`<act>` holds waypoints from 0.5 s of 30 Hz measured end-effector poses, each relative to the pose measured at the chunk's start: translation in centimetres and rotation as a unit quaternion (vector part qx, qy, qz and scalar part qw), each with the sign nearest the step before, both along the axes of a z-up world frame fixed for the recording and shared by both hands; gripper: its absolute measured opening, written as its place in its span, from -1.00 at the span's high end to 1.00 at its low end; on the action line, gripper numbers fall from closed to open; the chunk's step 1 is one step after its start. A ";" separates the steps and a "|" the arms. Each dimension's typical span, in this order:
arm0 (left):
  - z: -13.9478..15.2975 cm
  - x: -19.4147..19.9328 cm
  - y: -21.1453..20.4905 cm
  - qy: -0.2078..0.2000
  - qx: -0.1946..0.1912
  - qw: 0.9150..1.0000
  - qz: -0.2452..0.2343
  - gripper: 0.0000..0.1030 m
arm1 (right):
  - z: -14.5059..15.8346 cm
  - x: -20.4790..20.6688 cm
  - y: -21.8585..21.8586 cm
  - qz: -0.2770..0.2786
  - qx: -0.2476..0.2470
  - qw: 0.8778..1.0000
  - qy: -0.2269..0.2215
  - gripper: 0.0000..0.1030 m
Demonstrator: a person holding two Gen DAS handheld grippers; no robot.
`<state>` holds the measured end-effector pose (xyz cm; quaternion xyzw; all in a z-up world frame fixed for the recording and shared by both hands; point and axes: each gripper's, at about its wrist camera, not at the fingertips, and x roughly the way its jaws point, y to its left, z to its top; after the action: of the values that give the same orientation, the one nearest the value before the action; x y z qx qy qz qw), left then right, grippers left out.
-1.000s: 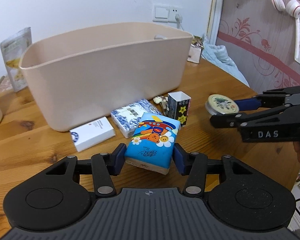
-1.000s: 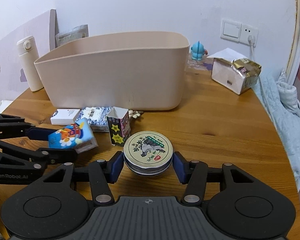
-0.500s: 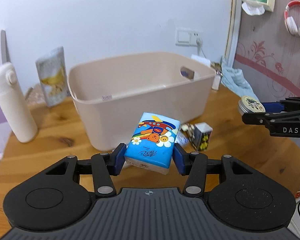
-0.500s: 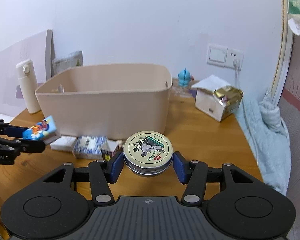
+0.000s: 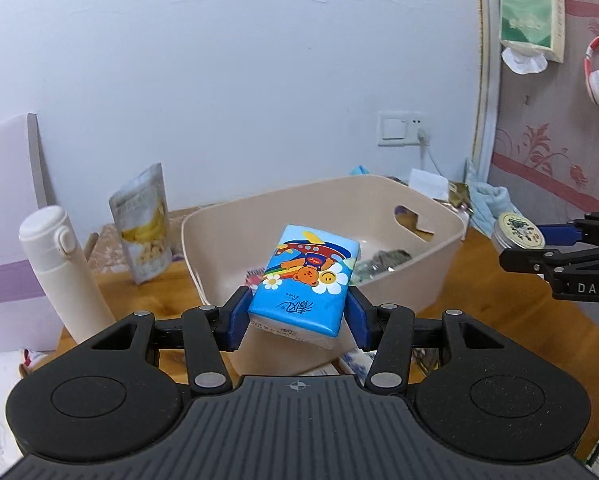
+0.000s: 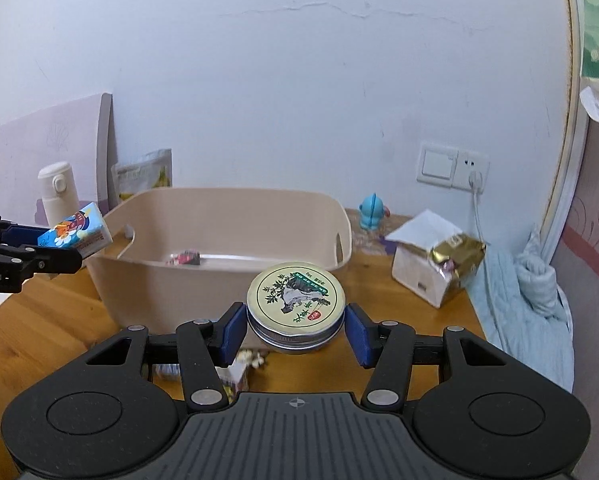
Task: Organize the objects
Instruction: 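Lift the tissue pack with the left tool while the right tool carries the tin over the bin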
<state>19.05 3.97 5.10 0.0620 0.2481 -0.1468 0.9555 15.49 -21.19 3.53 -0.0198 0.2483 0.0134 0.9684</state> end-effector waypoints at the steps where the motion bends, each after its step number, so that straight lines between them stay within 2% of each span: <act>1: 0.1 0.4 0.0 -0.001 0.002 1.000 0.002 0.00 | 0.2 0.3 0.1 0.001 -0.003 1.000 -0.003 0.02; 10: 0.7 3.6 -0.7 -0.003 0.016 1.000 0.012 0.00 | 1.6 3.4 0.6 0.003 -0.014 1.000 -0.015 0.01; 15: 0.5 5.8 -1.3 0.009 0.023 1.000 0.017 0.00 | 2.3 5.5 1.2 0.010 -0.023 1.000 -0.017 0.01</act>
<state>24.87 2.70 5.63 0.0787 0.2608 -0.1248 0.9541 20.96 -20.02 5.79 -0.0447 0.2317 0.0167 0.9716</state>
